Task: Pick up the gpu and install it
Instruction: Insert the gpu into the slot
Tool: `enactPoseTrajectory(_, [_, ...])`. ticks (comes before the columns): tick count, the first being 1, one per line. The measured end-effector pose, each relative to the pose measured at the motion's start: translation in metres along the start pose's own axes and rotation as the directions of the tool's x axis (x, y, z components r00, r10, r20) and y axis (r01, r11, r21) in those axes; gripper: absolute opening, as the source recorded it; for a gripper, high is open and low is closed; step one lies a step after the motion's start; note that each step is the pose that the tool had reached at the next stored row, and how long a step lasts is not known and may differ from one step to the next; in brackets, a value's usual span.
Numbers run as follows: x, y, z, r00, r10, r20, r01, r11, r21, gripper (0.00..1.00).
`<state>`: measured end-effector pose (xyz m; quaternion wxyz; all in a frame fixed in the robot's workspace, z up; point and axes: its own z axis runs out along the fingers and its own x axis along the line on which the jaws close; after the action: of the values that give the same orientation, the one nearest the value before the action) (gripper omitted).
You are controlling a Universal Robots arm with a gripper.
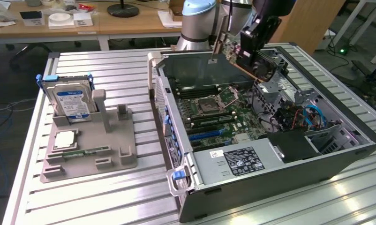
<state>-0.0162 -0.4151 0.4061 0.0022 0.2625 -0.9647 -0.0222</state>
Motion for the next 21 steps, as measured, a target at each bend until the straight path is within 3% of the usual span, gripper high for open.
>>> enactPoseTrajectory(6, [0.0001,0.0000,0.0000,0.9962,-0.087,-0.0038,0.087,0.9962,-0.0007,0.28])
enactPoseTrajectory(11, [0.0001,0.0000,0.0000,0.9871,-0.160,-0.0063,0.160,0.9871,-0.0012,0.28])
enactPoseTrajectory(15, [0.0001,0.0000,0.0001,0.9754,-0.220,-0.0070,0.220,0.9754,-0.0006,0.28])
enactPoseTrajectory(21, [0.0001,0.0000,0.0007,0.9523,-0.305,-0.0081,0.305,0.9524,0.0001,0.28])
